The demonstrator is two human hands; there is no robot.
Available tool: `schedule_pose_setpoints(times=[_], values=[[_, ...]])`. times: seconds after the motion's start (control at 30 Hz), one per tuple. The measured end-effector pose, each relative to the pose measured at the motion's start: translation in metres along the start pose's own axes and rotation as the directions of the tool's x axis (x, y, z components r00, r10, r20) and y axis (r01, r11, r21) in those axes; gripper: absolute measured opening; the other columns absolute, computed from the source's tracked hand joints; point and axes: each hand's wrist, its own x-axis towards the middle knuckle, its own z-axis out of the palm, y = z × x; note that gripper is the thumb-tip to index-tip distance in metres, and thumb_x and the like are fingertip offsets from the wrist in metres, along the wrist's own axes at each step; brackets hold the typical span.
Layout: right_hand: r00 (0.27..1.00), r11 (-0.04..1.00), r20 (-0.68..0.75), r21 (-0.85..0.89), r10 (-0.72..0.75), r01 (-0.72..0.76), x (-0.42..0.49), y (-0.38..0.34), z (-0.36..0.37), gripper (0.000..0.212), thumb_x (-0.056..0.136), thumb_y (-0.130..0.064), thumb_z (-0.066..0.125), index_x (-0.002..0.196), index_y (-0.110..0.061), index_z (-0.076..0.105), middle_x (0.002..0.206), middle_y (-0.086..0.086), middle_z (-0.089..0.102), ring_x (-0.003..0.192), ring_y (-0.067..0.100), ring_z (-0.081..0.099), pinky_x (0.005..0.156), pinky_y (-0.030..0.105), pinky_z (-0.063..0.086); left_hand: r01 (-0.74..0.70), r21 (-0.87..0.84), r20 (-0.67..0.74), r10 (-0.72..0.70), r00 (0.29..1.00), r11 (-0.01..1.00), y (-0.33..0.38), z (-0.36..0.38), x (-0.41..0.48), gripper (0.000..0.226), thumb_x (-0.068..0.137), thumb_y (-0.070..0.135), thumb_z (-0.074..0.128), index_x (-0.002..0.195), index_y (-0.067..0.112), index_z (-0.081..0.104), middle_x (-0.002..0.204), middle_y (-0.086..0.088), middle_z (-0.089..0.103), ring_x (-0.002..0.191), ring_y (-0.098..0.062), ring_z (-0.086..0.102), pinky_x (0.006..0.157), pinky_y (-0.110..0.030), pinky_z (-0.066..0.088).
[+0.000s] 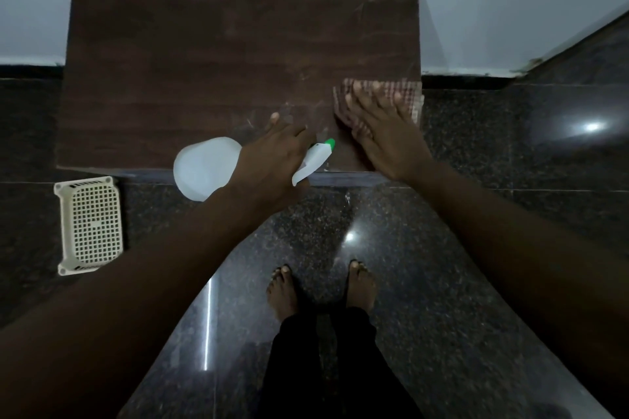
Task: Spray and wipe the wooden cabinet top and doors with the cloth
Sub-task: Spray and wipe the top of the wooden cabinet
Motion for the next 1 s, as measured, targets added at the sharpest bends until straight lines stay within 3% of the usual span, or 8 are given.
schedule_pose_setpoints(times=[0.1,0.23,0.37,0.5,0.57,0.67,0.83,1.0], values=[[1.000,0.999,-0.014,-0.018,0.028,-0.029,0.006,-0.009,0.002,0.066,0.101,-0.050,0.010,0.161,-0.023,0.016,0.169,-0.001,0.007,0.157,0.026,-0.001,0.126,0.054,0.002,0.018,0.005,-0.001,-0.018,1.000,1.000,-0.002,-0.001,-0.001,0.034,0.069,0.011,0.070,0.102,0.009,0.061,0.095,-0.009,0.062,0.087,-0.033,0.059,0.105,-0.045,0.038],[0.982,0.978,0.055,-0.090,-0.182,0.186,-0.039,-0.030,0.027,0.062,0.104,-0.044,0.018,0.161,-0.022,0.016,0.169,0.001,0.006,0.157,0.028,0.000,0.125,0.057,0.008,0.042,0.016,-0.008,-0.042,0.999,0.999,-0.005,-0.003,-0.009,0.036,0.074,0.017,0.069,0.109,0.012,0.060,0.103,-0.007,0.063,0.094,-0.031,0.059,0.098,-0.041,0.037],[0.943,0.937,0.137,-0.138,-0.304,0.322,-0.058,-0.029,0.034,0.067,0.101,-0.038,0.035,0.162,-0.022,0.013,0.170,-0.001,0.003,0.157,0.026,-0.001,0.126,0.054,0.009,0.040,0.017,-0.061,-0.039,0.997,0.999,-0.007,-0.008,-0.021,0.032,0.068,0.013,0.075,0.096,0.010,0.060,0.095,-0.008,0.062,0.087,-0.032,0.058,0.079,-0.037,0.035],[0.981,0.983,0.064,-0.010,-0.182,0.183,-0.013,-0.023,0.014,0.059,0.105,-0.044,0.017,0.161,-0.024,0.017,0.169,-0.004,0.007,0.157,0.022,-0.002,0.126,0.053,0.003,0.069,0.001,-0.091,-0.069,0.994,0.998,-0.012,-0.006,-0.033,0.032,0.070,0.013,0.075,0.098,0.008,0.060,0.092,-0.010,0.062,0.082,-0.033,0.059,0.068,-0.032,0.033],[0.997,0.997,0.025,0.003,-0.075,0.075,0.014,-0.021,0.006,0.058,0.106,-0.044,0.020,0.161,-0.025,0.018,0.169,-0.005,0.008,0.157,0.022,-0.001,0.126,0.054,0.003,0.102,-0.004,-0.083,-0.102,0.991,0.995,-0.017,-0.004,-0.039,0.029,0.073,0.018,0.071,0.099,0.009,0.060,0.093,-0.010,0.061,0.085,-0.034,0.059,0.074,-0.032,0.037],[0.998,0.998,-0.002,-0.025,-0.058,0.058,0.021,-0.028,0.006,0.060,0.104,-0.043,0.023,0.161,-0.024,0.018,0.169,-0.005,0.008,0.157,0.024,-0.001,0.126,0.054,0.003,0.130,-0.001,-0.054,-0.130,0.990,0.991,-0.021,-0.005,-0.047,0.033,0.069,0.015,0.072,0.098,0.009,0.057,0.092,-0.010,0.059,0.087,-0.037,0.058,0.100,-0.048,0.042],[0.967,0.969,0.083,-0.013,-0.243,0.245,-0.012,-0.027,0.019,0.062,0.101,-0.041,0.023,0.161,-0.023,0.020,0.169,-0.005,0.009,0.157,0.019,-0.006,0.126,0.047,-0.004,0.186,-0.022,-0.079,-0.187,0.979,0.982,-0.018,-0.012,-0.062,0.035,0.070,0.006,0.074,0.102,0.004,0.060,0.100,-0.015,0.063,0.100,-0.045,0.058,0.084,-0.055,0.050],[0.975,0.976,0.058,0.016,-0.216,0.215,-0.010,-0.027,0.018,0.062,0.099,-0.040,0.026,0.160,-0.025,0.024,0.169,-0.009,0.011,0.157,0.017,-0.003,0.126,0.041,-0.007,0.185,-0.017,-0.093,-0.186,0.978,0.983,-0.030,-0.010,-0.073,0.039,0.069,0.007,0.075,0.105,0.002,0.060,0.101,-0.017,0.063,0.095,-0.045,0.059,0.095,-0.056,0.047]])
